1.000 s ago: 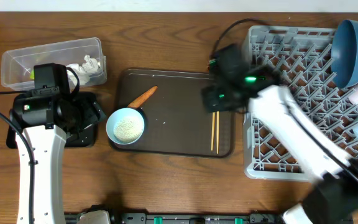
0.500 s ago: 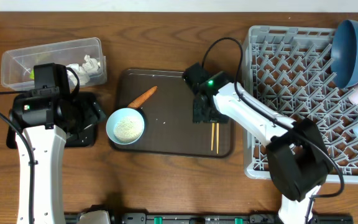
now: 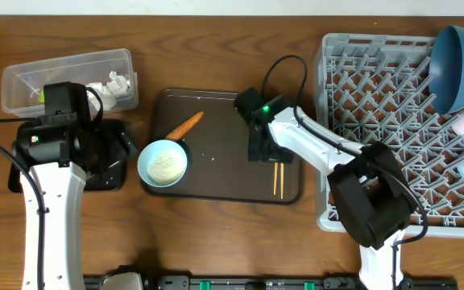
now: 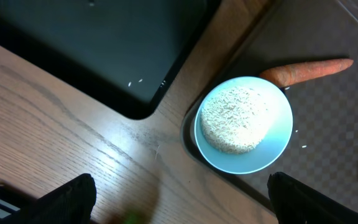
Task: Sort waste into correct bins and load items into the dishwasher rack
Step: 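Move the right gripper to the tray and grasp one wooden chopstick, then carry the chopstick right and drop it into the dish rack, then return the right gripper to the tray and grasp the second chopstick, then carry the second chopstick into the dish rack and release it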
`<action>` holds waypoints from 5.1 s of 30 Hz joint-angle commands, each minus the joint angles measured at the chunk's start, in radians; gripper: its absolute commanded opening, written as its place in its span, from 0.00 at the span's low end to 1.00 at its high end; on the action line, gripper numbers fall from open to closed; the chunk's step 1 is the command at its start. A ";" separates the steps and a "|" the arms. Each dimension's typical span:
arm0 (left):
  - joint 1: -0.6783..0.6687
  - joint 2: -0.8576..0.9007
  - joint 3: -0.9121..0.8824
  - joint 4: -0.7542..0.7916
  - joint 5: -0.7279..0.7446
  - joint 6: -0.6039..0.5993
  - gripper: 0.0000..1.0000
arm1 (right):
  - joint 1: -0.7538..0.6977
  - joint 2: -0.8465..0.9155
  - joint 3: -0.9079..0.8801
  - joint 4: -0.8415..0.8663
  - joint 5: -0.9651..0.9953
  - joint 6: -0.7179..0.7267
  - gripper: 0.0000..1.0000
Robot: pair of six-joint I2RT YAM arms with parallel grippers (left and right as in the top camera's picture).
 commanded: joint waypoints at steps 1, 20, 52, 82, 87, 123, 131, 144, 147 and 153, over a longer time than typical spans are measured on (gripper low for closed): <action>0.003 0.004 0.005 -0.006 0.006 -0.008 0.91 | 0.014 0.005 0.000 0.004 0.008 0.018 0.59; 0.003 0.004 0.005 -0.010 0.006 -0.008 0.91 | 0.028 0.058 0.000 0.025 0.024 0.023 0.57; 0.003 0.004 0.005 -0.013 0.006 -0.008 0.91 | -0.005 0.002 0.009 -0.028 0.014 0.002 0.01; 0.003 0.004 0.005 -0.014 0.006 -0.008 0.91 | -0.368 -0.397 -0.201 -0.163 -0.011 -0.480 0.06; 0.003 0.004 0.005 -0.014 0.006 -0.008 0.91 | -0.368 -0.397 -0.282 -0.101 -0.045 -0.480 0.09; 0.003 0.004 0.005 -0.017 0.006 -0.008 0.91 | -0.107 -0.070 -0.086 0.097 -0.026 -0.236 0.49; 0.003 0.004 0.005 -0.017 0.005 -0.008 0.91 | -0.106 -0.010 -0.086 0.105 -0.026 -0.224 0.43; 0.003 0.004 0.005 -0.017 0.006 -0.008 0.91 | -0.087 -0.010 -0.086 0.109 -0.045 -0.221 0.02; 0.003 0.004 0.005 -0.018 0.006 -0.008 0.91 | -0.080 -0.014 -0.084 0.111 -0.048 -0.221 0.01; 0.003 0.004 0.005 -0.018 0.006 -0.008 0.91 | -0.087 -0.091 -0.056 0.079 -0.055 -0.232 0.01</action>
